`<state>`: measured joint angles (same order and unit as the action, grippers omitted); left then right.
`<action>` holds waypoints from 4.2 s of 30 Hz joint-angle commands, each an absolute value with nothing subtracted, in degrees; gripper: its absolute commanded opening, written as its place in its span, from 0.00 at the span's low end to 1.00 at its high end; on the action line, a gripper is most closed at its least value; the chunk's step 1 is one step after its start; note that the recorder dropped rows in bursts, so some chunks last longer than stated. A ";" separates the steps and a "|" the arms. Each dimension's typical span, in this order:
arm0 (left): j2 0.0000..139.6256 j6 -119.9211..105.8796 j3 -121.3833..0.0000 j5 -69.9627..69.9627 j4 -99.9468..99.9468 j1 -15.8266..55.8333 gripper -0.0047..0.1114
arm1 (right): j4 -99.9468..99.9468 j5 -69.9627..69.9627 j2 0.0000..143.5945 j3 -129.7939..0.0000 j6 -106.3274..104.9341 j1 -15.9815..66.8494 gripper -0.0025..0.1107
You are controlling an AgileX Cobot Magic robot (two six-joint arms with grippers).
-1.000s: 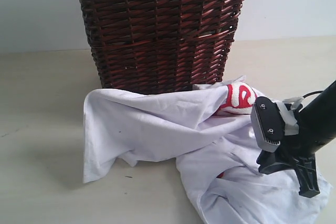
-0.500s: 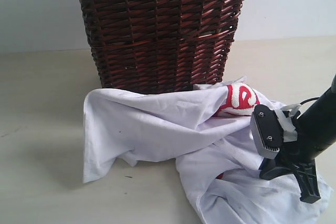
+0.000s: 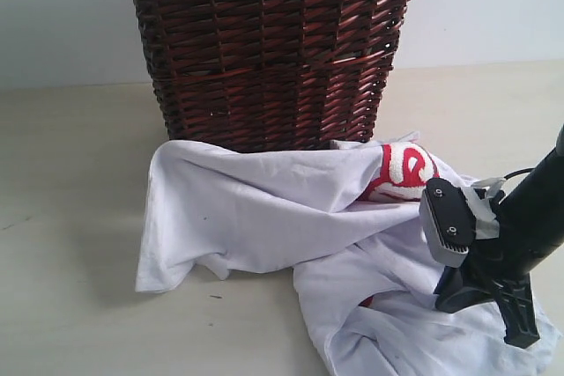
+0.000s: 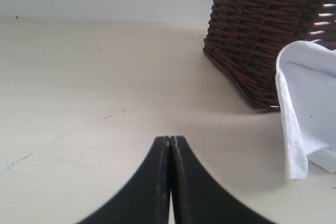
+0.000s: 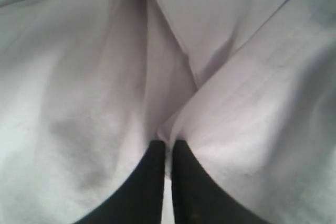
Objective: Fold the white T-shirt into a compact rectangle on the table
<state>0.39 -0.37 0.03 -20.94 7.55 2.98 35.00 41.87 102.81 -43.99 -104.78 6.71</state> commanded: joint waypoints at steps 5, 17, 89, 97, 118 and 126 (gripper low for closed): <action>0.00 -0.44 0.00 -20.66 7.80 3.43 0.04 | 35.50 42.12 102.68 -43.84 -104.64 6.35 0.19; 0.00 -0.44 0.00 -20.66 7.80 3.43 0.04 | 41.21 42.07 102.68 -43.84 -103.71 6.35 0.18; 0.00 -0.44 0.00 -20.66 7.80 3.43 0.04 | -2.79 40.86 105.79 -43.84 -53.77 -1.74 0.02; 0.00 -0.44 0.00 -20.66 7.80 3.43 0.04 | -24.47 31.19 103.13 -43.84 -39.48 -13.41 0.02; 0.00 -0.44 0.00 -20.66 7.80 3.43 0.04 | 48.65 64.35 78.28 -43.06 -90.27 -8.04 0.10; 0.00 -0.44 0.00 -20.66 7.80 3.43 0.04 | 41.63 56.41 88.21 -41.36 -61.85 24.08 0.02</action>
